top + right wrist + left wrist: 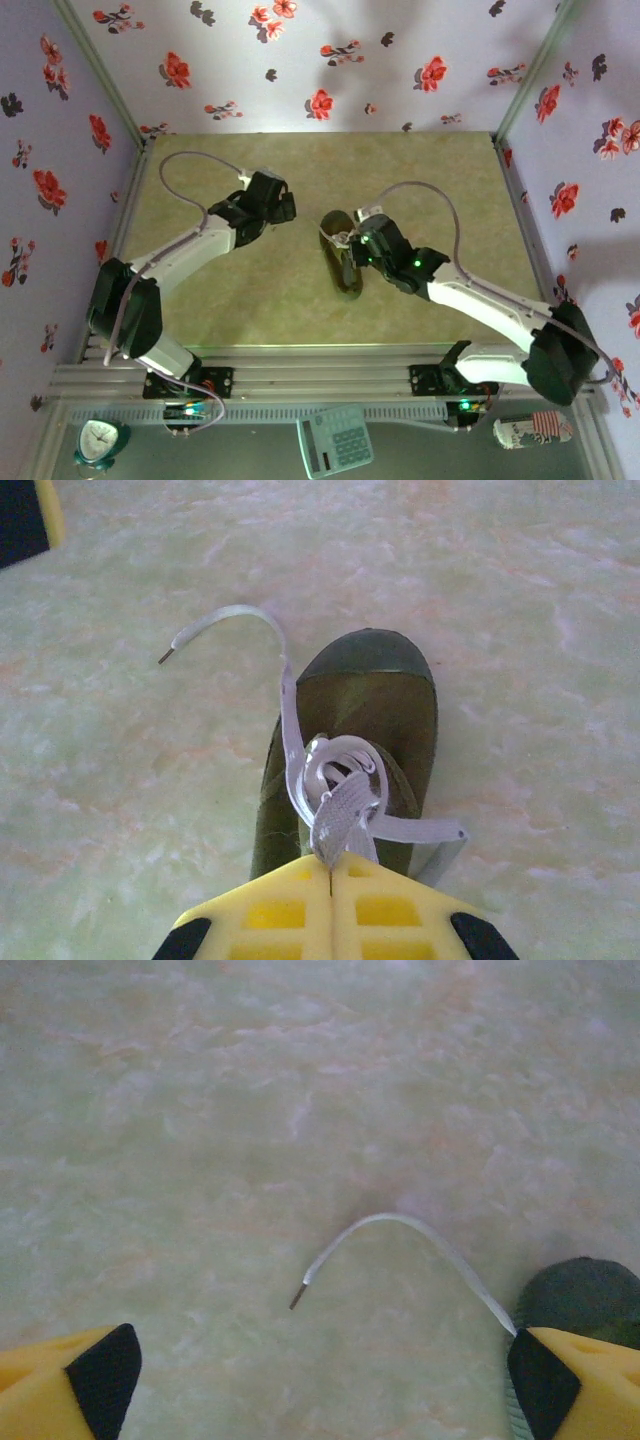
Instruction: Tie the shoes
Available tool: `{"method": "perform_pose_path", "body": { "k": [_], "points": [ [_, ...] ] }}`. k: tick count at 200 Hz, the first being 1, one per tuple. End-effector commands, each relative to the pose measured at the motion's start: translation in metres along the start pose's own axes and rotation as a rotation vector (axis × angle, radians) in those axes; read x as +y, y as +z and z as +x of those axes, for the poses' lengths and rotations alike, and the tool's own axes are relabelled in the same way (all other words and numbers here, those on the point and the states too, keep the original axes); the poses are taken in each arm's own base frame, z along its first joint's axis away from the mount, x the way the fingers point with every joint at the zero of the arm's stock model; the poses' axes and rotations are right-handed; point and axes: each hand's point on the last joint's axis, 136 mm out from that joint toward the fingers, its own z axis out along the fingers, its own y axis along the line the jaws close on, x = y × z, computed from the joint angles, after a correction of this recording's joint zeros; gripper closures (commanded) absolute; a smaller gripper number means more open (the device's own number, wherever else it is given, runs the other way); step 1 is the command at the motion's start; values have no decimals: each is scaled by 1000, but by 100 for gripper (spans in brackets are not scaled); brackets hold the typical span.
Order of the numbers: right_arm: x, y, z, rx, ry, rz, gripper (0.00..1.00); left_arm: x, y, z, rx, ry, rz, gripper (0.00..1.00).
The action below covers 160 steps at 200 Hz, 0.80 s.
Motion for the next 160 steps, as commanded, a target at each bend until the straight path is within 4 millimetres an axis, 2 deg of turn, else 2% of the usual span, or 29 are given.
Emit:
{"method": "perform_pose_path", "body": {
  "k": [1,19,49,82,113,142,160],
  "points": [
    [-1,-8,11,4,-62,-26,100,14,9,0,34,-93,-15,6],
    [-2,-11,20,15,-84,-39,100,16,22,12,89,-140,-17,8],
    [-7,-15,19,-7,-82,-27,100,-2,43,26,130,-178,-58,9],
    [-13,-15,16,-4,-98,19,100,-22,61,32,171,-258,-136,13],
    [-18,-12,24,2,-86,37,100,-45,73,34,163,-351,-184,12],
    [-14,-9,29,9,-70,7,100,-65,92,36,176,-399,-218,12],
    [-10,-8,30,8,-57,-18,100,-70,104,38,192,-403,-248,13]
  ]
}}
